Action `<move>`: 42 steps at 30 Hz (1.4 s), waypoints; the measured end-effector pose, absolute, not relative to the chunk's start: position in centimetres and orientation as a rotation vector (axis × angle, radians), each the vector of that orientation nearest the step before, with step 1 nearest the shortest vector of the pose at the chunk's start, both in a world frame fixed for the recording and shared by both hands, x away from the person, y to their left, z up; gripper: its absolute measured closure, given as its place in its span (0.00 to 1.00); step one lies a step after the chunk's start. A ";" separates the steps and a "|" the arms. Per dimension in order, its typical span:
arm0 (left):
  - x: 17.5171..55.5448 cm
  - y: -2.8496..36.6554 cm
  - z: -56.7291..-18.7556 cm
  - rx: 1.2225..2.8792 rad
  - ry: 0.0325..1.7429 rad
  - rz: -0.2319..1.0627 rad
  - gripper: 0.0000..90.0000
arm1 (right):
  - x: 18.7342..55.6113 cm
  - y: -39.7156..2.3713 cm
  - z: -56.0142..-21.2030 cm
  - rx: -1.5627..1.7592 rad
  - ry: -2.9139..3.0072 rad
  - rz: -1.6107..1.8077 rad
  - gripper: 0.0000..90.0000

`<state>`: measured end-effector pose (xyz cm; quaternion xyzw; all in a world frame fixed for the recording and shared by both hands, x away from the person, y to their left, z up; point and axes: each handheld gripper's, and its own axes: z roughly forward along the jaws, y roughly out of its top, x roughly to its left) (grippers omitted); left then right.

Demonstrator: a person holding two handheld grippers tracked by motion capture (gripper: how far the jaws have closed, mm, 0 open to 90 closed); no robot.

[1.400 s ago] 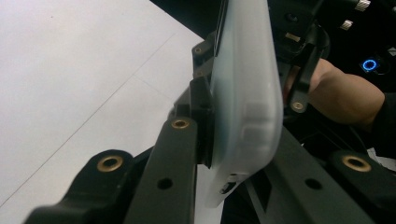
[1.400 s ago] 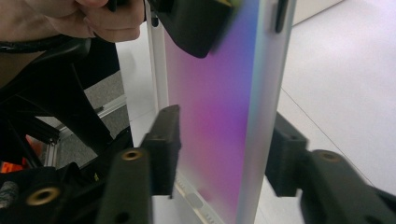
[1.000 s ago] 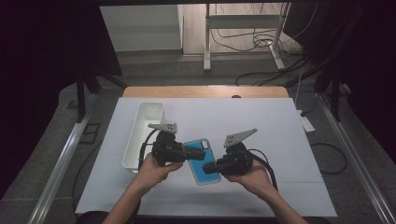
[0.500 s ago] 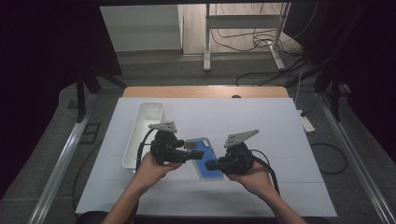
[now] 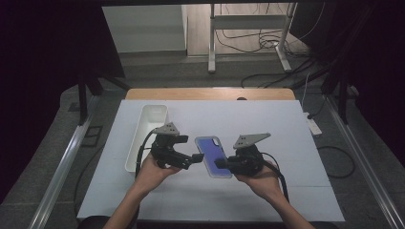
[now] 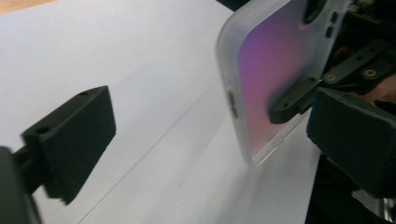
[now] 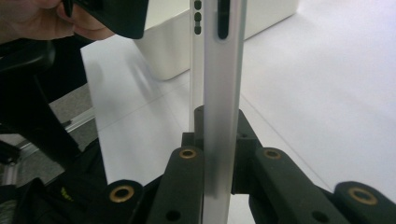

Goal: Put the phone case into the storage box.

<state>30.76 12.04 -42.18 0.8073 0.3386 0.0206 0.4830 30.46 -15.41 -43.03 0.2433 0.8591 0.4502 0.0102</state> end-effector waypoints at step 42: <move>30.5 11.8 -42.6 1.950 0.841 -0.050 0.82 | 29.9 -14.7 -43.2 0.752 2.602 1.340 0.95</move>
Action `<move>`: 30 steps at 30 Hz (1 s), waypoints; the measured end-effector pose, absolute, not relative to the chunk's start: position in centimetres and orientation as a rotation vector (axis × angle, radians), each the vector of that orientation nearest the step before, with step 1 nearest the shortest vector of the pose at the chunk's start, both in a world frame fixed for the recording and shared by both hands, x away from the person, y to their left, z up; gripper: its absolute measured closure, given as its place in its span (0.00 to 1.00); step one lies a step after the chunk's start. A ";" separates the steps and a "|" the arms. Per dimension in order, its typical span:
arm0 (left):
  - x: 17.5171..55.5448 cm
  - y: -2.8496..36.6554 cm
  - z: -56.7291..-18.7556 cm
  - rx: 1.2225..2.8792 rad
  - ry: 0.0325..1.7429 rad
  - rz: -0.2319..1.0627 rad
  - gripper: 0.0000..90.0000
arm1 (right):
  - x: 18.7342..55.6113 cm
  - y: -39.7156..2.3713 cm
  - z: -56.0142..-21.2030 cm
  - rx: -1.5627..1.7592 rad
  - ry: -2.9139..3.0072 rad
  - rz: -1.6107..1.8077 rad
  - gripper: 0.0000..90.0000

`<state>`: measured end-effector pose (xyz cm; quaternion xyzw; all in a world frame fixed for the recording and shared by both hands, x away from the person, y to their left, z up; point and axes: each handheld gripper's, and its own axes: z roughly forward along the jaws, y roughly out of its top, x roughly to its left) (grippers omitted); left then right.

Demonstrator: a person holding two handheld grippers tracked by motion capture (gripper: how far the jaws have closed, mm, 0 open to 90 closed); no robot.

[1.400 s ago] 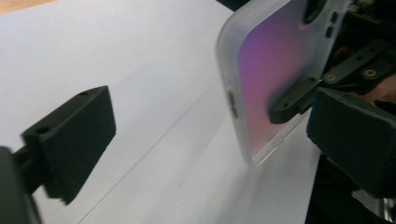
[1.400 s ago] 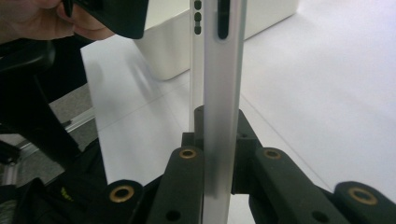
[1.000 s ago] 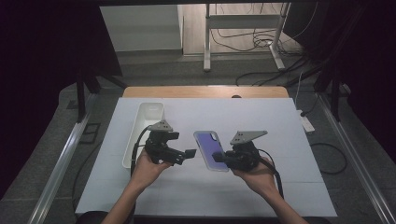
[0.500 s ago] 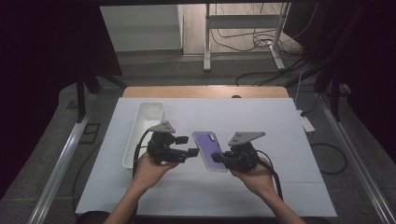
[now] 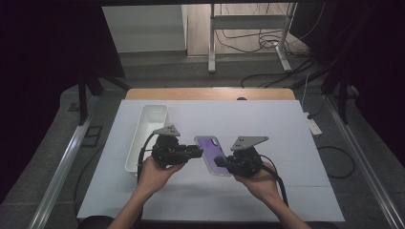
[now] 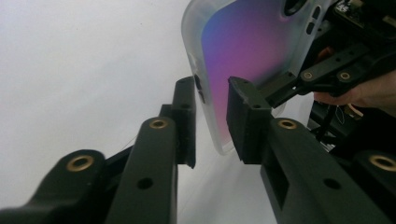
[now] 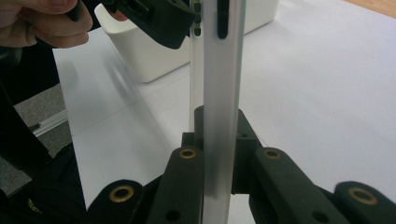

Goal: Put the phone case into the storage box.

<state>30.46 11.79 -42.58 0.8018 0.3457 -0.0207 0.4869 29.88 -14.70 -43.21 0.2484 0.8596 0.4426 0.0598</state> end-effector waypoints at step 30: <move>30.3 11.9 -43.0 1.828 0.994 -0.107 0.98 | 29.4 -13.7 -43.8 0.723 2.609 1.303 0.88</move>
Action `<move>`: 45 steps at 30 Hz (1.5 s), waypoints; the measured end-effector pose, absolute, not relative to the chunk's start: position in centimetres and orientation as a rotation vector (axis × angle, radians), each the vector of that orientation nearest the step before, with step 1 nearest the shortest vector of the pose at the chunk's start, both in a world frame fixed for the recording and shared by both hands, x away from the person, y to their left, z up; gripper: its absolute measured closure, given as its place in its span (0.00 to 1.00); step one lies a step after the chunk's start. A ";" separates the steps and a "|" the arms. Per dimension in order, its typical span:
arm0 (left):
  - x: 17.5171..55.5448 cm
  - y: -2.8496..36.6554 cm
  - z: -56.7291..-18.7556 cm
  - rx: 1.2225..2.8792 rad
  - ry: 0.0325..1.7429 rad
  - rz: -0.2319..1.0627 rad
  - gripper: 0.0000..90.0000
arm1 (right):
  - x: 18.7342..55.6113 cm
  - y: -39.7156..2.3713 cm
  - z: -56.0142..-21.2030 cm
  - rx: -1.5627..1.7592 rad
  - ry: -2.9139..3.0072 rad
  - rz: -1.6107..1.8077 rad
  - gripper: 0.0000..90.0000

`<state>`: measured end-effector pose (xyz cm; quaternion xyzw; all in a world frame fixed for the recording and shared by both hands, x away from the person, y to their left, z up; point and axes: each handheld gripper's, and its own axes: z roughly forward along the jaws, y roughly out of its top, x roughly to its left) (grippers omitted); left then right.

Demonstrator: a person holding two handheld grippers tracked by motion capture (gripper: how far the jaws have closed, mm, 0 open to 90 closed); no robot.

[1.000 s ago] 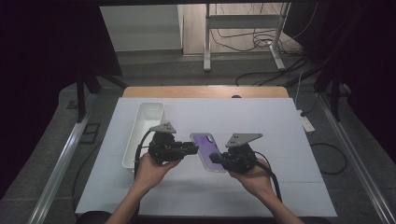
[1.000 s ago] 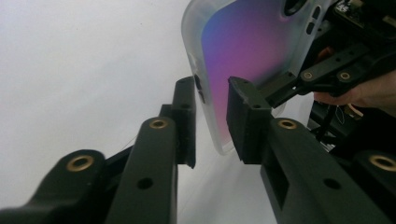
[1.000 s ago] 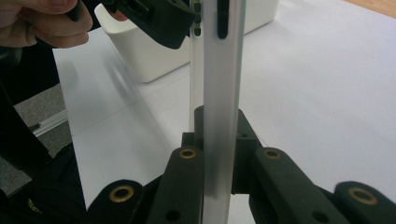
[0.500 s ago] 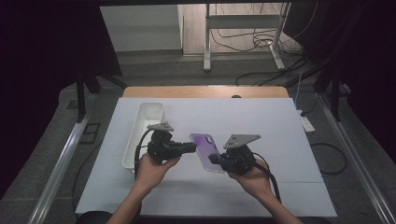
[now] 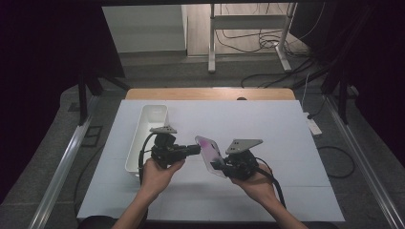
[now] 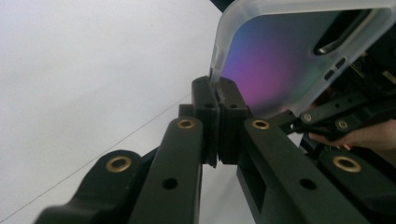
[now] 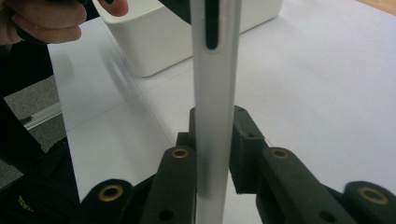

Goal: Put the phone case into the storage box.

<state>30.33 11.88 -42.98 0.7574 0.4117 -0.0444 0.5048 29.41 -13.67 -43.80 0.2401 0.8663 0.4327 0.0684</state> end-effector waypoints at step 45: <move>29.9 11.1 -43.0 1.895 1.042 0.052 0.98 | 29.1 -12.6 -44.6 0.694 2.634 1.293 0.20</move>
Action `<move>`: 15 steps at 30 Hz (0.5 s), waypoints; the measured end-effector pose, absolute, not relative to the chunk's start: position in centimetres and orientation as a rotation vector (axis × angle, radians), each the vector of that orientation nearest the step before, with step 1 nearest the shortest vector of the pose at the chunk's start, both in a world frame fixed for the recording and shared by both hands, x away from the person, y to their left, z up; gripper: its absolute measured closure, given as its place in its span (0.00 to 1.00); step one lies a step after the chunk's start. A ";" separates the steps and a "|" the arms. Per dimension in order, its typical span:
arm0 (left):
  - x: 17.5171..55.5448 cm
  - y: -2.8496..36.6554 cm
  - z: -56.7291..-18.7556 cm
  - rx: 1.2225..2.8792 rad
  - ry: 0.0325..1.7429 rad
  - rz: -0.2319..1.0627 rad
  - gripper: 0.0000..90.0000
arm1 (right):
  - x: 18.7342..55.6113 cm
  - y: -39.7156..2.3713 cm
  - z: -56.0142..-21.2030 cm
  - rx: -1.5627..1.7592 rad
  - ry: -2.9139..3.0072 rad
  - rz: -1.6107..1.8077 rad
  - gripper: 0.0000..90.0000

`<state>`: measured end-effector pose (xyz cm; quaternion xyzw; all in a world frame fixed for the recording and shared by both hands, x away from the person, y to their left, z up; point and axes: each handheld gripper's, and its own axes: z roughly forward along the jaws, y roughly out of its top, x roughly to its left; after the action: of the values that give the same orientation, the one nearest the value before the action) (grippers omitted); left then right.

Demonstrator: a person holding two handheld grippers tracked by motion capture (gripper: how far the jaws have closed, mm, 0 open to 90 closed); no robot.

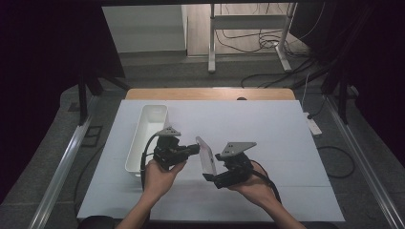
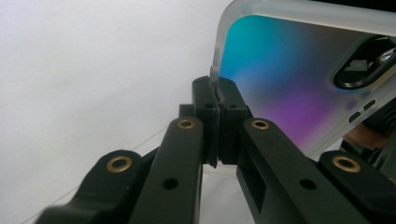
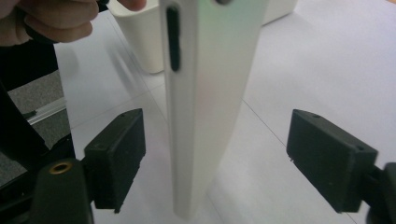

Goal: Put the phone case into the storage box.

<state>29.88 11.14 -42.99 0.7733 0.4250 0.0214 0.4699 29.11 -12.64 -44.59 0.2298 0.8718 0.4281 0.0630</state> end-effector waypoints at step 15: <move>30.3 12.4 -42.8 1.890 1.087 0.089 0.98 | 29.2 -14.5 -44.4 0.763 2.621 1.258 0.14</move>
<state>30.33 12.44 -42.80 0.7684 0.4418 0.0360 0.4616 29.19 -14.49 -44.44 0.2532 0.8701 0.4174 0.0679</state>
